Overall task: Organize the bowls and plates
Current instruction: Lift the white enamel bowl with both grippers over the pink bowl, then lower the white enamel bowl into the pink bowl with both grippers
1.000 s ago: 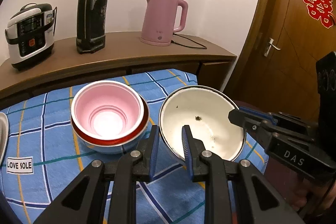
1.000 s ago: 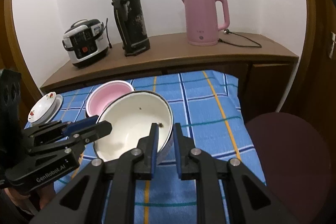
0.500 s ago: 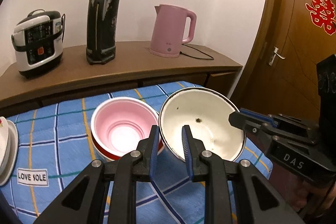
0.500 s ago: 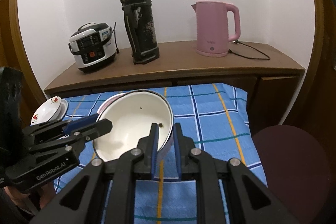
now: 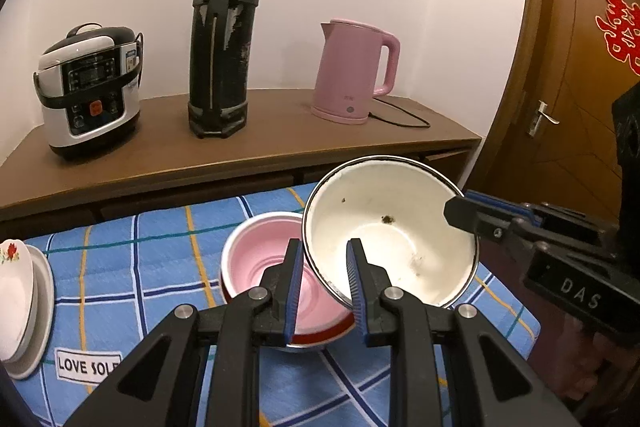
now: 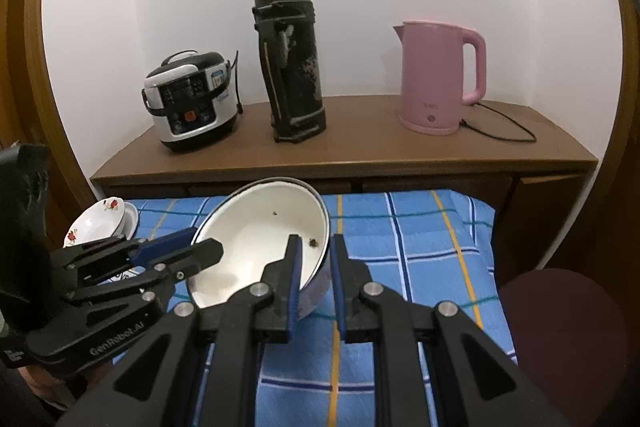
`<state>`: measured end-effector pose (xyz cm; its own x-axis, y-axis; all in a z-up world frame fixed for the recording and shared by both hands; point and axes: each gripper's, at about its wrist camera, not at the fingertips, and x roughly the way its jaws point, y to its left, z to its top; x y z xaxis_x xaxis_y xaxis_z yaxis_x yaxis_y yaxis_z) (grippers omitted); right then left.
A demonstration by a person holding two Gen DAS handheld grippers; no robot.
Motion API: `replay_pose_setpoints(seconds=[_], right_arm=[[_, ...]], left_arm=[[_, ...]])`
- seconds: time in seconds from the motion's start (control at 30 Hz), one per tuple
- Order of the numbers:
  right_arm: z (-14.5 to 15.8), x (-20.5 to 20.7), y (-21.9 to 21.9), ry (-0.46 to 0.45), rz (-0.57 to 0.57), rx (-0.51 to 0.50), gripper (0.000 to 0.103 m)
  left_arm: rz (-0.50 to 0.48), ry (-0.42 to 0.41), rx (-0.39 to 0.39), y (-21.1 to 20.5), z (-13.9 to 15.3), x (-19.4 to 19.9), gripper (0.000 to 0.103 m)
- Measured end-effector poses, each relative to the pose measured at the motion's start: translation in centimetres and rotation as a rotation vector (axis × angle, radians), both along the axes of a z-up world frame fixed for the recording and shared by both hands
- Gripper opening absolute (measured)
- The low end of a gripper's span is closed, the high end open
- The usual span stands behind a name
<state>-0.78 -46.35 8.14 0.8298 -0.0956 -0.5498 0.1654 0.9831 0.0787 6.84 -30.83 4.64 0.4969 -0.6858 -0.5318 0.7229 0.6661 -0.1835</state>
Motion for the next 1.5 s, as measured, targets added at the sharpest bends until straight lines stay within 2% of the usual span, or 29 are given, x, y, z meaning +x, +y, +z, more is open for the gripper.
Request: replay_pose_setpoints(seconds=[0.67,1.1,1.5], right_arm=[[-1.0,3.1,0.9,0.051,0.003,-0.005,0.014],[-1.9,4.1,1.4,0.075,0.010,-0.001,0.014],[-3.1,4.9,1.8,0.113,0.016,-0.004,0.014]], left_arm=[[0.012,-0.030,-0.045,1.0,0.4,3.1,0.024],[0.015,-0.004,-0.067,1.4,-0.4,4.2,0.024],[0.027,0.018,-0.042,1.5,-1.3,4.9,0.024]])
